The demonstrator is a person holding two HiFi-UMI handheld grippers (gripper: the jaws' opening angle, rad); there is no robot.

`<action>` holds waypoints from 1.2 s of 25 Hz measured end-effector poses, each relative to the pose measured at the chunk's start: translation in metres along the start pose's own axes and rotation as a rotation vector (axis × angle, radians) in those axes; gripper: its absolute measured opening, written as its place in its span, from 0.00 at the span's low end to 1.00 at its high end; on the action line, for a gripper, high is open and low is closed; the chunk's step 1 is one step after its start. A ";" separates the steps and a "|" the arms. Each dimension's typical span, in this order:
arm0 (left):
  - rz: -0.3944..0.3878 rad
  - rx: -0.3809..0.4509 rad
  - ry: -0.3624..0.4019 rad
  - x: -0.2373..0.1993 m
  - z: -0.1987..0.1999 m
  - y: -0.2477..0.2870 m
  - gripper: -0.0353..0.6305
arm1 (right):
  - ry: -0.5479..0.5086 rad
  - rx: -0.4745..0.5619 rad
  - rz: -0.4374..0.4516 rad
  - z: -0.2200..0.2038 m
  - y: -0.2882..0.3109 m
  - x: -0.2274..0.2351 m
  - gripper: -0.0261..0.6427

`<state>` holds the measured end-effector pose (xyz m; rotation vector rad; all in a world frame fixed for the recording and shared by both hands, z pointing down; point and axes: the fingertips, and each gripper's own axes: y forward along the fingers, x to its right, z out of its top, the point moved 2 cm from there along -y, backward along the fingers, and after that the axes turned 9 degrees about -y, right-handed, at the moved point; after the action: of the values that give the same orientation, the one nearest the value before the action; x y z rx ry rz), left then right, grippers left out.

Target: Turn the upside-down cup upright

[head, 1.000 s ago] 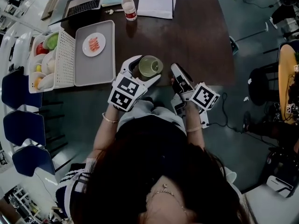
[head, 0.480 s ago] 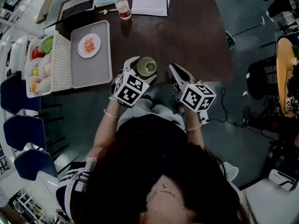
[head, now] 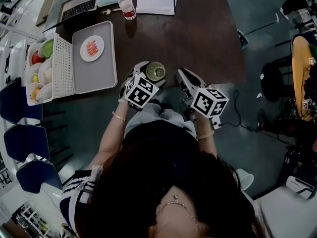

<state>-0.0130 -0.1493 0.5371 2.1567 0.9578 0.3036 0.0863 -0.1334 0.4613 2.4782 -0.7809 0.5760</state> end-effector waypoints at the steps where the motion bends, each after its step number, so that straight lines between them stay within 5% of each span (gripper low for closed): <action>1: -0.002 -0.005 0.000 0.000 -0.002 0.002 0.64 | 0.000 -0.002 -0.001 0.000 0.000 0.000 0.12; 30: -0.014 -0.018 -0.012 -0.002 -0.020 0.034 0.64 | 0.028 0.003 -0.001 -0.005 -0.004 -0.005 0.12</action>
<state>-0.0056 -0.1548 0.5758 2.1324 0.9597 0.2908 0.0842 -0.1255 0.4615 2.4681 -0.7691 0.6106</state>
